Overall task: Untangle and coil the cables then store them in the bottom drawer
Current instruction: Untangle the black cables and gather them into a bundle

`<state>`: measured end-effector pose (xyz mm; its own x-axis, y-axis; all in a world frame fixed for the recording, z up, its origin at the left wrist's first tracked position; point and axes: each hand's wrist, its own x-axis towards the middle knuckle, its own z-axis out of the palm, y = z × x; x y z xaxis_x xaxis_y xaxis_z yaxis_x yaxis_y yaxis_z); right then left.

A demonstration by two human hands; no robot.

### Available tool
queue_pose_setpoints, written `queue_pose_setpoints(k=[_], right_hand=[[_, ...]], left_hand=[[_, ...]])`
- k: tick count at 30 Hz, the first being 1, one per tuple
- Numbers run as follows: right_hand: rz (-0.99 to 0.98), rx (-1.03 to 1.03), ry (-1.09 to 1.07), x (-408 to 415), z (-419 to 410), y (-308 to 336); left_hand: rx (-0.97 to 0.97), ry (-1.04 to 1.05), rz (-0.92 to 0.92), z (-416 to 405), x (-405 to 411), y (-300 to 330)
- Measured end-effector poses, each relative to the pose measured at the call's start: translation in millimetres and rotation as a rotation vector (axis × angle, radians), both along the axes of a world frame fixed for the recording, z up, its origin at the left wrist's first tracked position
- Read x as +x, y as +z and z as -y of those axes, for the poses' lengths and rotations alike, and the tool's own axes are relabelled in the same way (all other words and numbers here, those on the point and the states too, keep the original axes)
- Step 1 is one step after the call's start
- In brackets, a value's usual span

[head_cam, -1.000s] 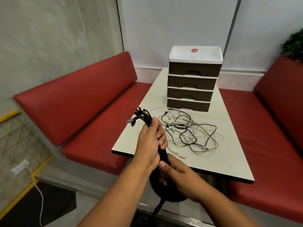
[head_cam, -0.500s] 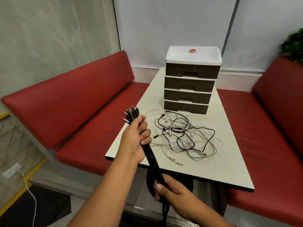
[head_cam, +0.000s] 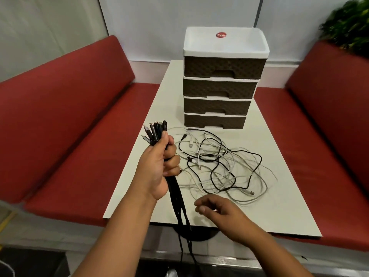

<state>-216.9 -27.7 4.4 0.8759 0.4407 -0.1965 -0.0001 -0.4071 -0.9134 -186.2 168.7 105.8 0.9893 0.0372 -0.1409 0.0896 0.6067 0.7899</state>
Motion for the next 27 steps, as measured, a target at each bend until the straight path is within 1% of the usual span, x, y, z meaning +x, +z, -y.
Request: queue_pose_setpoints(k=[3,5,9,11,13,15,16,19,23,25,27], right_hand=[[0.053,-0.078,-0.108,35.1,-9.5,-0.9],[0.133,-0.180,-0.150,58.4,-20.9,-3.7],[0.326,-0.368,-0.088,94.0,-49.9,-14.3],[0.395,-0.419,-0.095,106.9,-61.5,-22.8],[0.436,-0.464,-0.201,121.5,-65.3,-31.8],[0.429,-0.509,-0.326,132.6,-61.8,-34.5],[0.431,-0.524,-0.348,136.3,-58.4,-33.9],[0.487,-0.519,-0.300,144.9,-52.1,-32.3],[0.511,-0.513,-0.243,155.6,-58.8,-35.3],[0.504,-0.562,-0.199,156.5,-68.1,-39.0],[0.506,-0.658,-0.181,153.7,-77.1,-44.3]], left_hand=[[0.031,-0.013,-0.016,-12.7,25.8,-7.8],[0.058,-0.009,-0.016,-21.6,43.7,-15.2],[0.086,-0.008,-0.044,-37.2,72.5,-29.6],[0.090,-0.023,-0.058,-43.2,81.9,-35.8],[0.089,-0.046,-0.076,-49.1,90.7,-41.3],[0.088,-0.062,-0.099,-54.2,98.1,-45.6],[0.087,-0.068,-0.106,-55.8,100.5,-46.9],[0.074,-0.088,-0.127,-59.5,108.8,-52.0],[0.058,-0.111,-0.148,-59.6,115.8,-57.2],[0.055,-0.122,-0.153,-59.3,118.4,-59.0],[0.053,-0.131,-0.157,-59.0,120.1,-59.9]])
